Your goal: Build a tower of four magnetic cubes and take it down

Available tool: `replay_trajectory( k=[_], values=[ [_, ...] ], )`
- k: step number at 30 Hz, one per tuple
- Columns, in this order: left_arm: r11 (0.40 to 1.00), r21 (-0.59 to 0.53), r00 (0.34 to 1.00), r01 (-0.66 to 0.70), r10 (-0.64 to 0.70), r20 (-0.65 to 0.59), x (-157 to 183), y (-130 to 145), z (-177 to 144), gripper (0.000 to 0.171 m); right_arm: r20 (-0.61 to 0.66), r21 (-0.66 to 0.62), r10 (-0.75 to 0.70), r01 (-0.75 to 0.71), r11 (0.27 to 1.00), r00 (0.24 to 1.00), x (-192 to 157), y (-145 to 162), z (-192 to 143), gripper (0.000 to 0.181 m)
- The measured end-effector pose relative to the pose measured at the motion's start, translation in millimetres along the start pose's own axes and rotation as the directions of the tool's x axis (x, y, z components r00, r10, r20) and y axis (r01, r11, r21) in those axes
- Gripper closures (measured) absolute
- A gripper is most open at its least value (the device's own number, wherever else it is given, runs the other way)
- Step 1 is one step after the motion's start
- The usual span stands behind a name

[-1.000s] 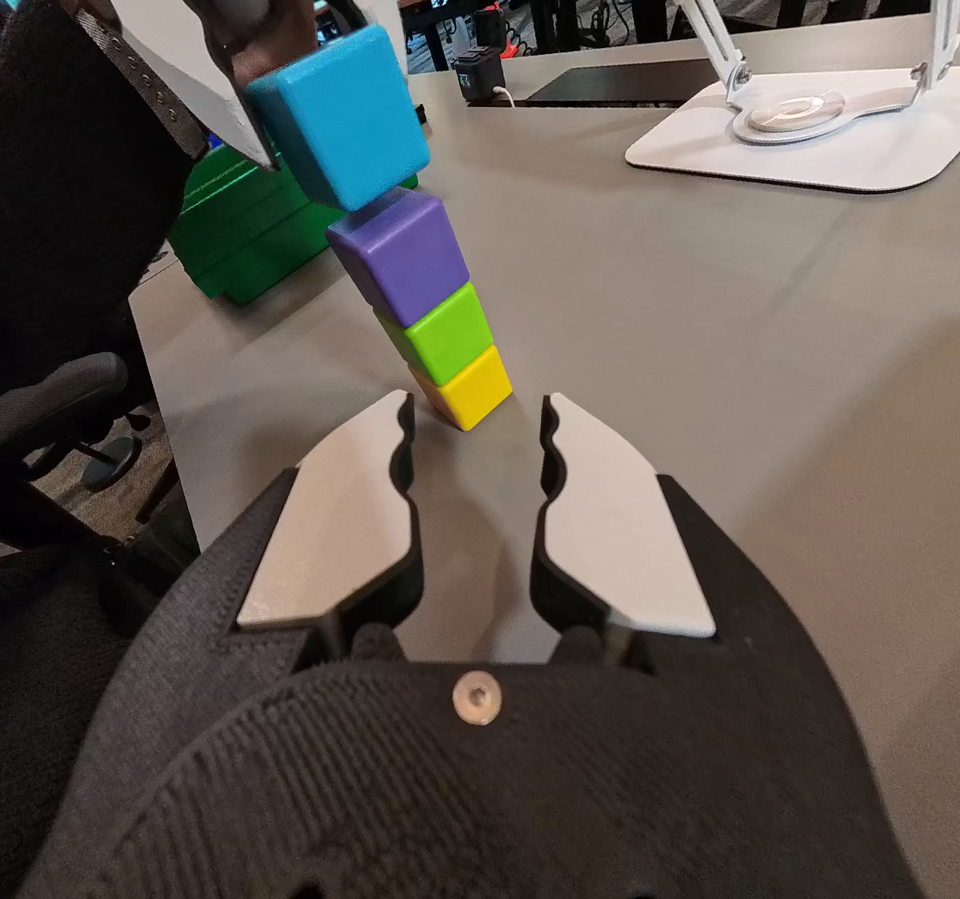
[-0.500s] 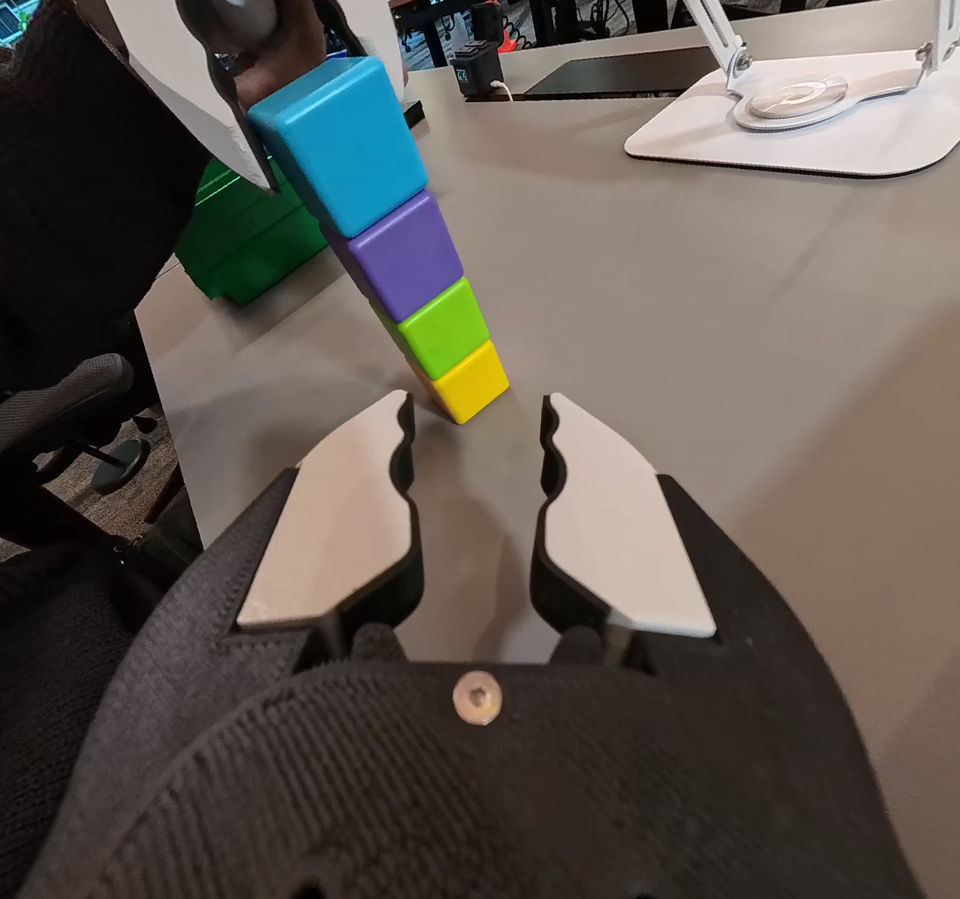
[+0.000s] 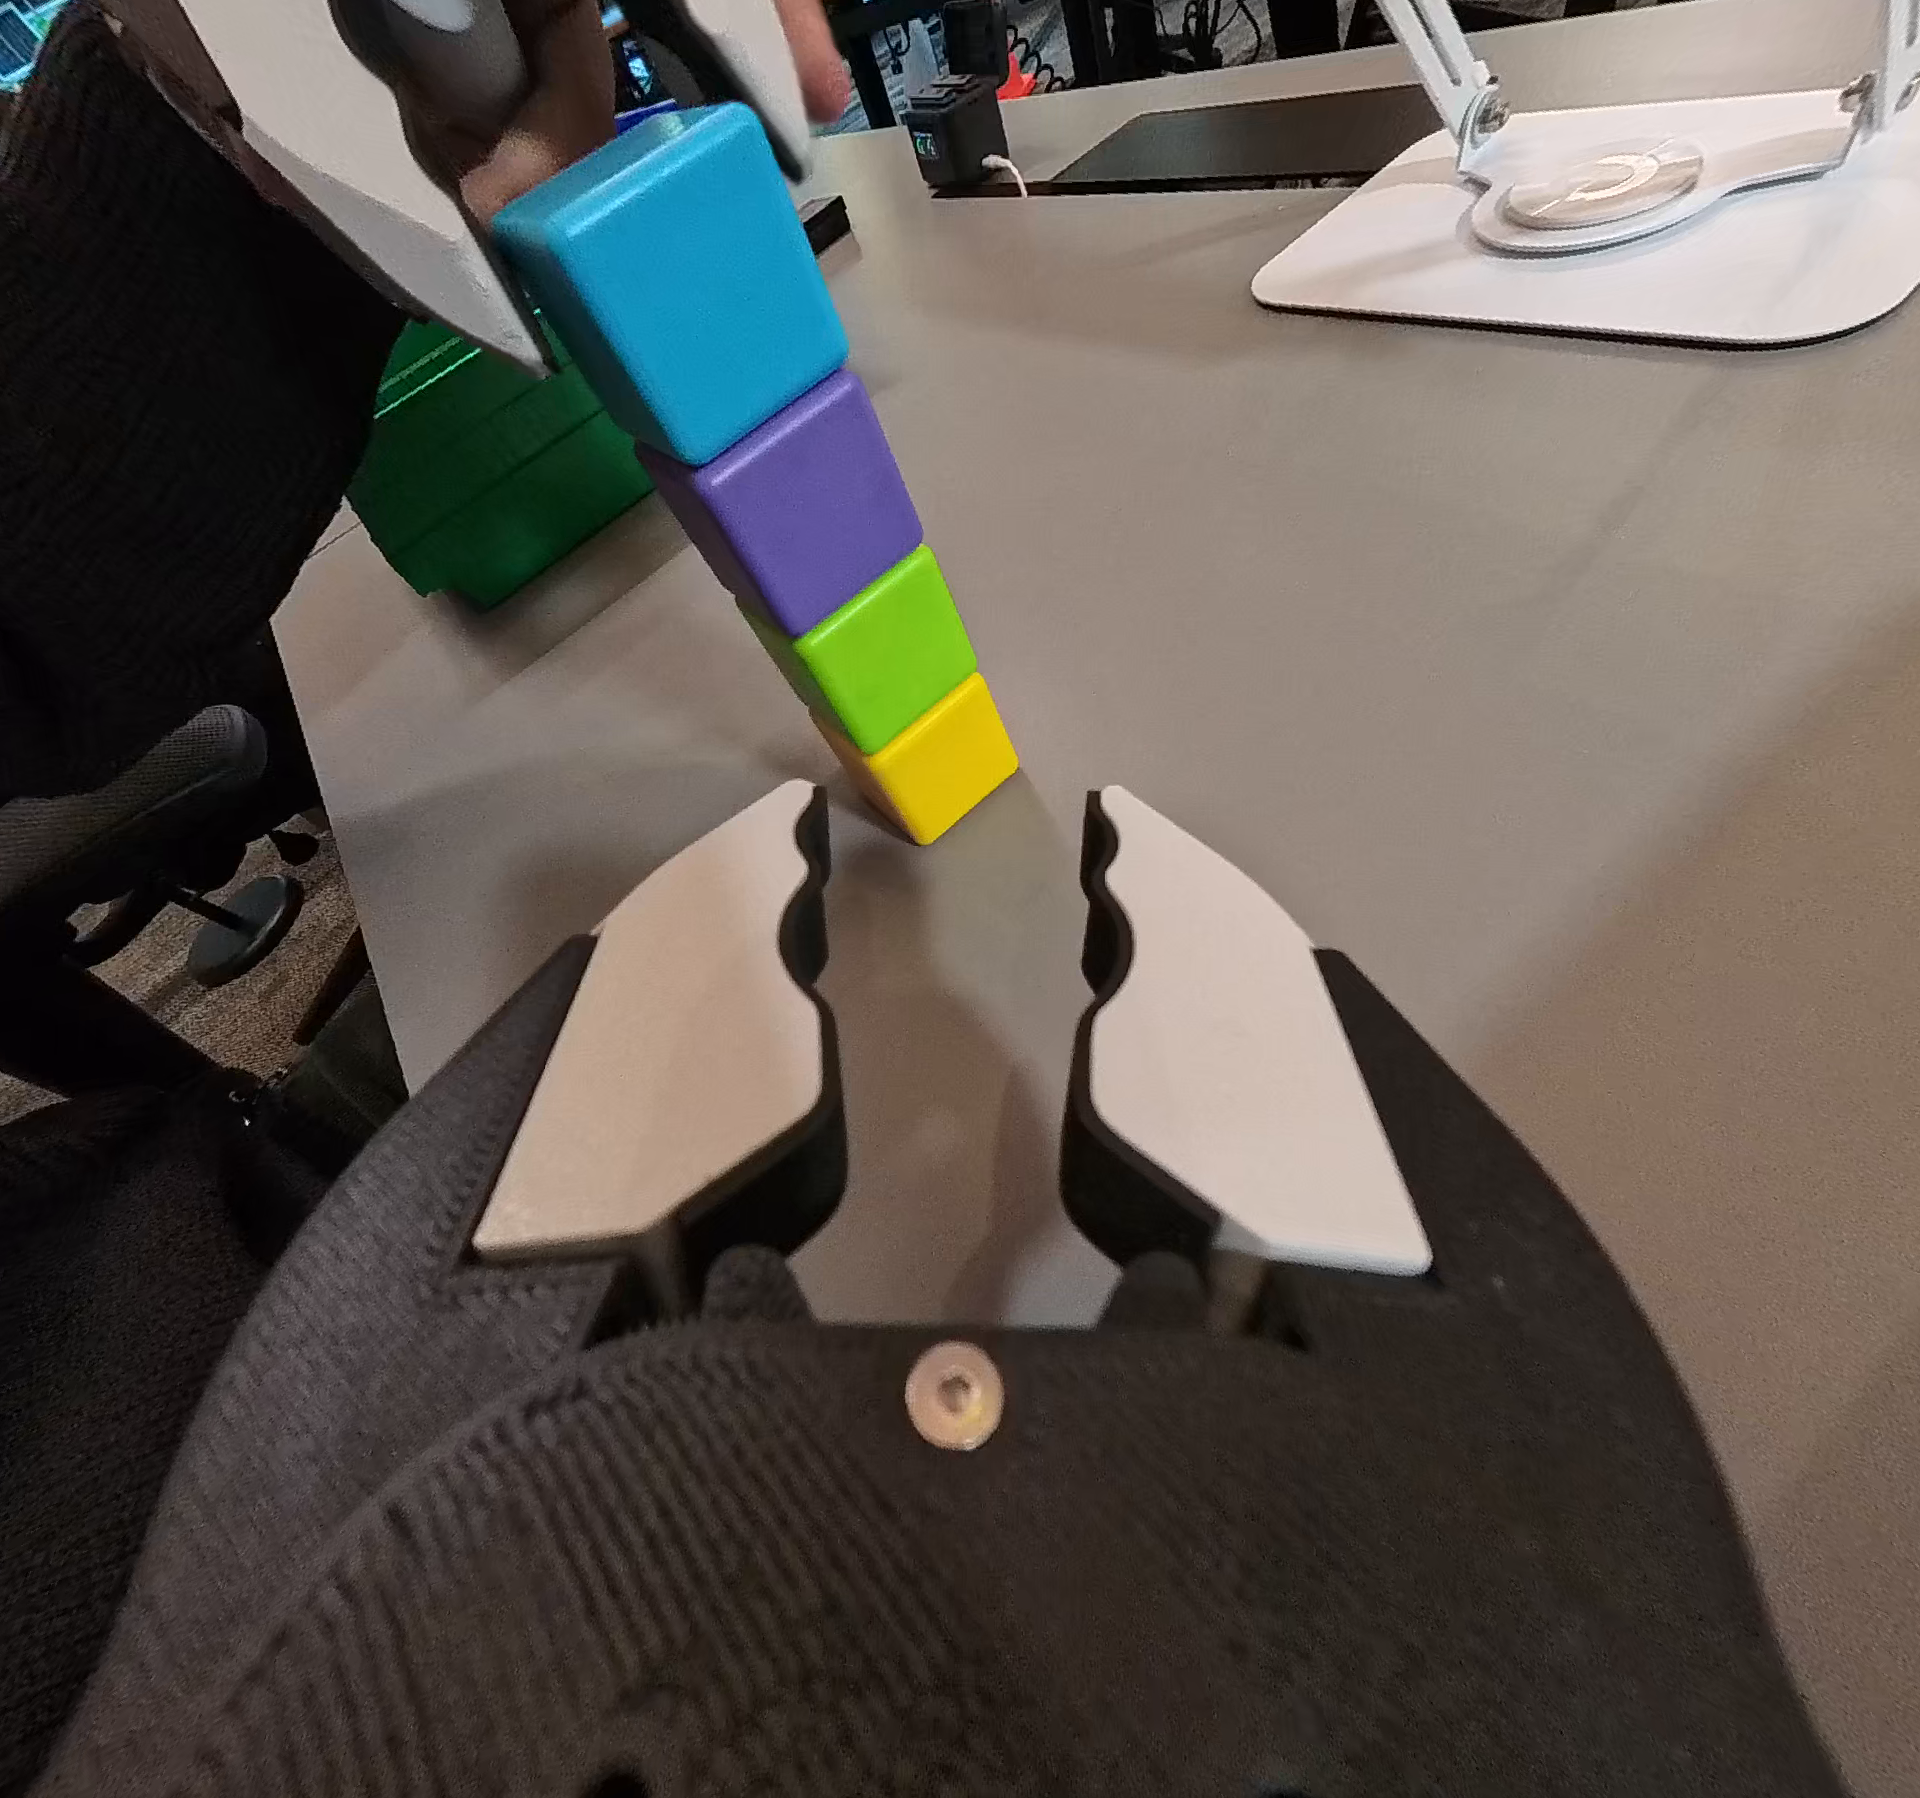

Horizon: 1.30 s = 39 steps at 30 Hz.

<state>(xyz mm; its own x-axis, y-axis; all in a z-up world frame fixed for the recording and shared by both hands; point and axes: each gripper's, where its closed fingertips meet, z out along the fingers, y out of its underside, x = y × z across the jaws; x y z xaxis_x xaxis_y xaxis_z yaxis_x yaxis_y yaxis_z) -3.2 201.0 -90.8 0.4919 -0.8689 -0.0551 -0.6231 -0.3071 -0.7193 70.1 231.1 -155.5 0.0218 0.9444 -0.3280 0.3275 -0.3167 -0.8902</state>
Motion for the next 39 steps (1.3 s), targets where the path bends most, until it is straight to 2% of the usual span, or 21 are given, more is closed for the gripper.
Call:
replay_trajectory(
  k=[2,5,9,12,14,17,19,22,26,28,30,35,39],
  values=[
    [1.0,0.016,0.999,0.016,-0.016,0.033,-3,-1,-3,0.108,-0.001,0.0,0.0,0.0,1.0,1.0,0,0,0,0.134],
    [0.996,0.075,0.998,0.045,-0.048,0.045,-2,-3,-11,0.108,0.0,0.001,0.0,0.0,1.0,1.0,0,0,0,0.133],
    [0.969,0.225,0.993,0.1,-0.111,0.038,5,-7,-28,0.102,0.003,-0.001,0.002,-0.002,1.0,1.0,1,1,0,0.133],
    [0.911,0.38,0.977,0.159,-0.2,0.07,2,-2,-43,0.099,0.007,-0.003,0.003,-0.003,1.0,1.0,1,2,0,0.132],
    [0.844,0.497,0.953,0.201,-0.286,0.101,-6,8,-51,0.097,0.012,-0.004,0.002,-0.002,1.0,1.0,0,2,1,0.131],
    [0.762,0.589,0.89,0.27,-0.43,0.148,-25,37,-49,0.099,0.019,-0.007,-0.012,0.012,1.0,1.0,0,3,3,0.13],
    [0.735,0.593,0.867,0.329,-0.483,0.118,-29,53,-41,0.103,0.021,-0.006,-0.028,0.028,1.0,0.999,-1,2,4,0.128],
    [0.713,0.572,0.855,0.405,-0.517,0.04,-27,56,-29,0.101,0.029,0.009,-0.063,0.062,0.998,0.998,-4,-1,3,0.124],
    [0.776,0.535,0.881,0.334,-0.459,0.116,-19,54,-19,0.097,0.054,0.019,-0.09,0.089,0.996,0.994,-9,-1,2,0.114],
    [0.786,0.536,0.875,0.306,-0.455,0.167,-17,54,-16,0.092,0.064,0.02,-0.105,0.104,0.994,0.992,-11,-1,2,0.115],
    [0.796,0.539,0.872,0.274,-0.442,0.209,-12,54,-12,0.095,0.056,0.043,-0.123,0.121,0.992,0.991,-10,-3,1,0.117],
    [0.808,0.519,0.905,0.279,-0.402,0.139,15,43,7,0.092,0.086,0.069,-0.09,0.084,0.994,0.992,-13,-6,0,0.11],
    [0.82,0.507,0.908,0.268,-0.39,0.151,23,37,25,0.089,0.146,0.143,-0.047,0.026,0.989,0.988,-22,-20,-4,0.106]
  ],
)
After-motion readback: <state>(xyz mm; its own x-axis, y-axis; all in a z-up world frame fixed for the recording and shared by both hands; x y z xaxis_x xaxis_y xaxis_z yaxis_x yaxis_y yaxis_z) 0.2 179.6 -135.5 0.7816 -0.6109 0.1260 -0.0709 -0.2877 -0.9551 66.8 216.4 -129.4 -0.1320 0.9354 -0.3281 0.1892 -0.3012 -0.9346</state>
